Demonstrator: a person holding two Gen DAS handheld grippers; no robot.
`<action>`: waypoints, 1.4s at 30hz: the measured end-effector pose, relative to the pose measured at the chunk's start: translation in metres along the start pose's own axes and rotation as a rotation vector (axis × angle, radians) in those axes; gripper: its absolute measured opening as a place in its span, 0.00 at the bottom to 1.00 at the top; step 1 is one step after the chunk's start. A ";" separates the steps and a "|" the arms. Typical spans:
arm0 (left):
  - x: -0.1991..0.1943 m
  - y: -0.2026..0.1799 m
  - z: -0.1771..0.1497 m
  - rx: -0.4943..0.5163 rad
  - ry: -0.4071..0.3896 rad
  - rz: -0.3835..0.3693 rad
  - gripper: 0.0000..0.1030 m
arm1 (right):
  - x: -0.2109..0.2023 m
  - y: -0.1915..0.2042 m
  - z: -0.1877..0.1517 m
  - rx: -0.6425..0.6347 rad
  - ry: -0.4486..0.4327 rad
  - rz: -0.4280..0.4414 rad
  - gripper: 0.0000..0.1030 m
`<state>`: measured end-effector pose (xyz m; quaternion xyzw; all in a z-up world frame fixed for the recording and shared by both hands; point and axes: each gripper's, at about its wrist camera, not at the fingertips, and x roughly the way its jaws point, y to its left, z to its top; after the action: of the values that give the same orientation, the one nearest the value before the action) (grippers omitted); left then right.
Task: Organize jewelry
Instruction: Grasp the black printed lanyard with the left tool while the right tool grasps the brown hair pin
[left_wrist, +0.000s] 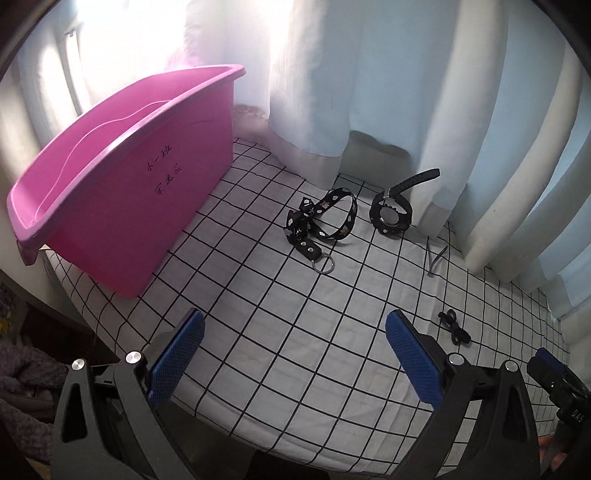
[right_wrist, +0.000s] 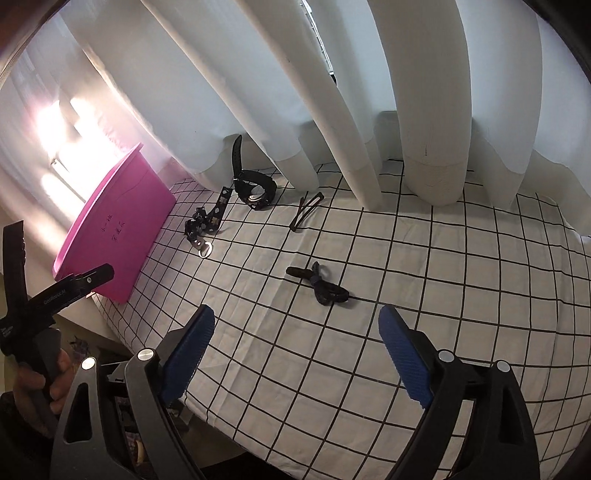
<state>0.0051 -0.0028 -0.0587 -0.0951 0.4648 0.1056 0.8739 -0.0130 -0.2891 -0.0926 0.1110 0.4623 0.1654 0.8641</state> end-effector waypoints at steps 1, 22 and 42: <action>0.007 -0.001 0.004 0.008 0.000 -0.003 0.94 | 0.007 0.001 0.003 0.003 -0.001 -0.002 0.84; 0.168 0.005 0.077 0.210 0.094 -0.111 0.94 | 0.153 0.021 0.065 0.087 0.044 -0.265 0.87; 0.227 0.009 0.096 0.181 0.119 -0.113 0.94 | 0.201 0.013 0.082 0.025 0.088 -0.414 0.86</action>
<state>0.2025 0.0529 -0.1952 -0.0477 0.5175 0.0079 0.8543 0.1571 -0.2021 -0.1969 0.0170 0.5147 -0.0170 0.8570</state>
